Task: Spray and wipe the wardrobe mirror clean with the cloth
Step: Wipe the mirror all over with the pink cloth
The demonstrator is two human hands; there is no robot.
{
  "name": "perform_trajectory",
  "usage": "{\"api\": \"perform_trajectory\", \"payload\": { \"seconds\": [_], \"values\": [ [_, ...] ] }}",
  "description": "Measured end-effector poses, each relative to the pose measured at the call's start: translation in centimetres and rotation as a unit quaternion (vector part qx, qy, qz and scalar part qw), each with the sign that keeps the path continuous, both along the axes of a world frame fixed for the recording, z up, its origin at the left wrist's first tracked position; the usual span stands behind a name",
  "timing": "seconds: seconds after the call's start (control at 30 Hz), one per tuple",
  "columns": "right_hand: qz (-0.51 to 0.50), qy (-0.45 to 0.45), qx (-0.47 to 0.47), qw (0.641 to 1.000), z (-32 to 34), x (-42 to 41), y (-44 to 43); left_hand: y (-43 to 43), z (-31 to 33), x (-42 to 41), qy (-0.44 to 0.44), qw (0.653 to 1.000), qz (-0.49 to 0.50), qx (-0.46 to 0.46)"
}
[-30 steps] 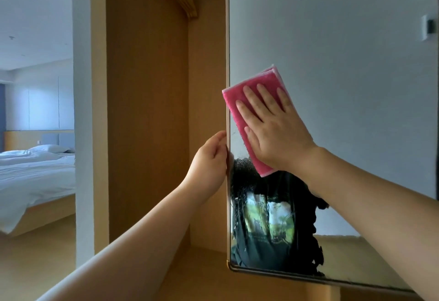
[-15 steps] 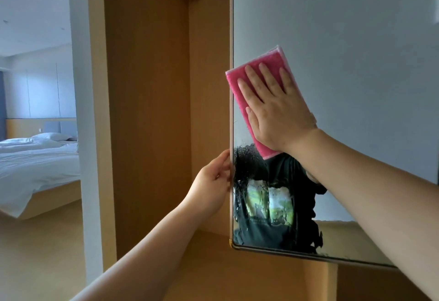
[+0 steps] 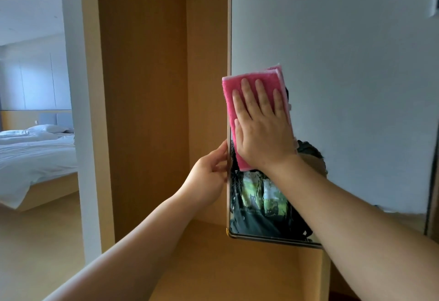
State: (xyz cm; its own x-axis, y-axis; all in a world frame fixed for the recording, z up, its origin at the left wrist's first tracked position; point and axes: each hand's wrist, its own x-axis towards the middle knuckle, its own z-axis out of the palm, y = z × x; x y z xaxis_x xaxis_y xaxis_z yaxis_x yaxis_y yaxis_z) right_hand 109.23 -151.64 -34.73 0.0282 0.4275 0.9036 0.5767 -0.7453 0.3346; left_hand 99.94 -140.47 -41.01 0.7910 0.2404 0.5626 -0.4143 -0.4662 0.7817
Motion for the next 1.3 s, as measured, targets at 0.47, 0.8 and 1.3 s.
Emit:
{"api": "perform_trajectory", "payload": {
  "seconds": [0.47, 0.8, 1.3],
  "values": [
    [-0.030, 0.017, 0.008, 0.999, -9.6, 0.2, 0.6, 0.0, 0.3, -0.9, -0.002, 0.999, -0.040, 0.002],
    [-0.010, 0.022, -0.052, 0.998, -8.5, 0.5, -1.9, -0.7, 0.2, -1.1, -0.001, 0.998, -0.023, 0.058],
    [-0.024, 0.004, 0.019, 1.000, 1.1, 2.3, -5.9, -0.7, -0.6, -1.1, 0.033, 0.984, 0.057, 0.165]
  ]
}}
